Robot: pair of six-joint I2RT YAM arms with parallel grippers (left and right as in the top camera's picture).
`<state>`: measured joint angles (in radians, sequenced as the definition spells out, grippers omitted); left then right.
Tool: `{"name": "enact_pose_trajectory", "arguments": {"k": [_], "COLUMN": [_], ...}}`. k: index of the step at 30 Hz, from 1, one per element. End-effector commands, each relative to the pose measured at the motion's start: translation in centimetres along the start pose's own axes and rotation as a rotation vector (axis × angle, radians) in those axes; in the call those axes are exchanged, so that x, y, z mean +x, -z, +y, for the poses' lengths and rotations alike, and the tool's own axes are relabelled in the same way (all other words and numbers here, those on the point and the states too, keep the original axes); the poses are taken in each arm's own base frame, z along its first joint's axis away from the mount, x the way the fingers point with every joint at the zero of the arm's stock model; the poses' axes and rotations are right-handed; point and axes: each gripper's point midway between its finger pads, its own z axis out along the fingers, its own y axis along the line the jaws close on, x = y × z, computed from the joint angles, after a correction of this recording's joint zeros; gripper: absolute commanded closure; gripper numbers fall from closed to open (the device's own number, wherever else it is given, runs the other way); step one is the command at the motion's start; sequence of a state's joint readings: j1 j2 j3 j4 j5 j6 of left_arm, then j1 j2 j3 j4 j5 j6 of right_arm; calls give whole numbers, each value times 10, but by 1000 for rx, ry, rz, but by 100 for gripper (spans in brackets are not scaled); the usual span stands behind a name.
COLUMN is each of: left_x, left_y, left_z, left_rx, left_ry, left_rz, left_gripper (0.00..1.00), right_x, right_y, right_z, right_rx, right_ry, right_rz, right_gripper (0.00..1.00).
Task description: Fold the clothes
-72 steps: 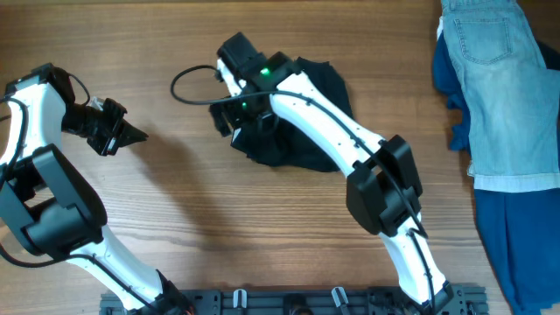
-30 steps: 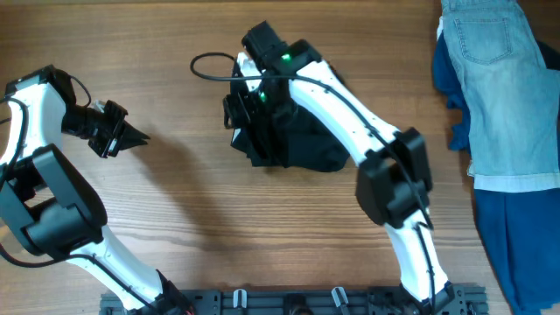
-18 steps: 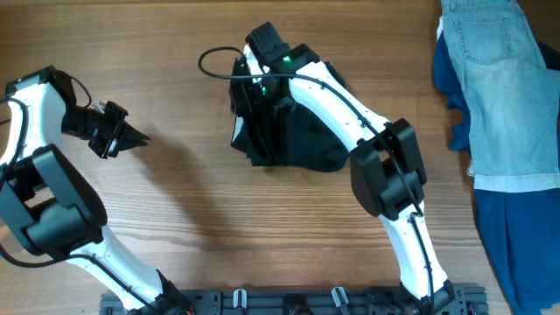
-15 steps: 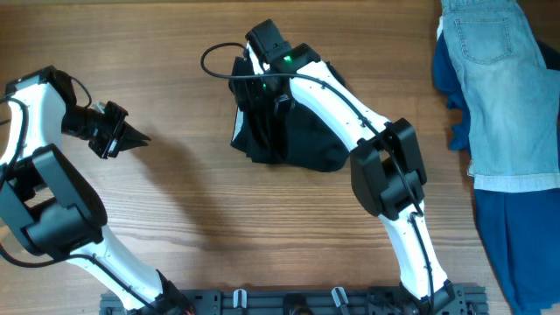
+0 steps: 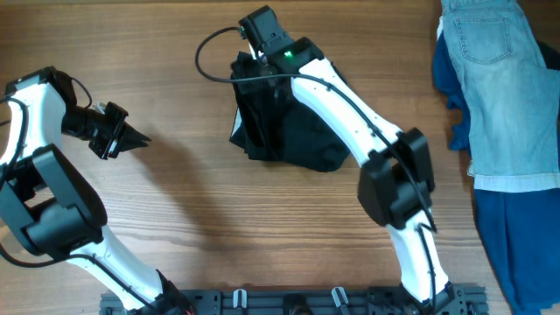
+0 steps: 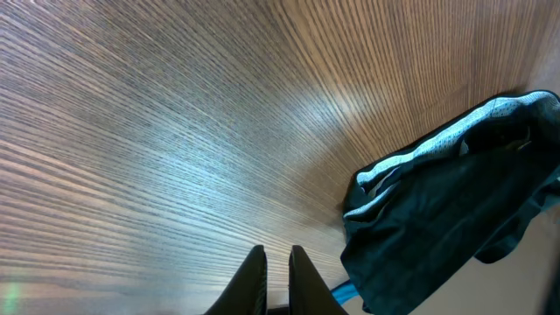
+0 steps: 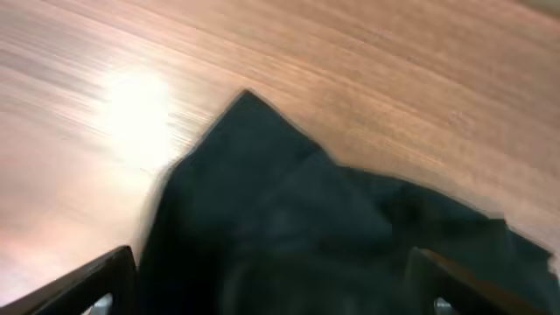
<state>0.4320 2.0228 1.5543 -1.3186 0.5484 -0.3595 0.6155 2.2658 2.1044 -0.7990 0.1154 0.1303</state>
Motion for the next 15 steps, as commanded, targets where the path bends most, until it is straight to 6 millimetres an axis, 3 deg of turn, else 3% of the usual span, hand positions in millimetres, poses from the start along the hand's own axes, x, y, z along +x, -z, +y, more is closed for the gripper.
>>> {"name": "enact_pose_trajectory", "arguments": {"k": [1,4,6,7,10,15], "left_x": [11,30,41,50,70,108], "left_y": [2,-15,-28,-38,-57,-79], "left_z": [-13,-31,-40,-48,-68,-98], "left_rx": [22,-17,-72,-96,-118,-148], "left_ry": [-66,-215,-285,-337,-448,-640], "left_rz": [4,31,34,41,50,34], "left_gripper": [96,96,96,96,96,96], "right_x": [-37,-30,-17,-10,8,33], "right_y": [101,133,145,148,150,154], "right_z": [-4,-29,-75,-96,-134,-179], "right_rx": [-76,-158,-80,-55,-61,-60], "right_ry": [-159,-218,-327,-366,-421,-526], "right_rz": [-115,-76,-39,-18,41,105], "right_gripper": [0,0,0,0,0,0]}}
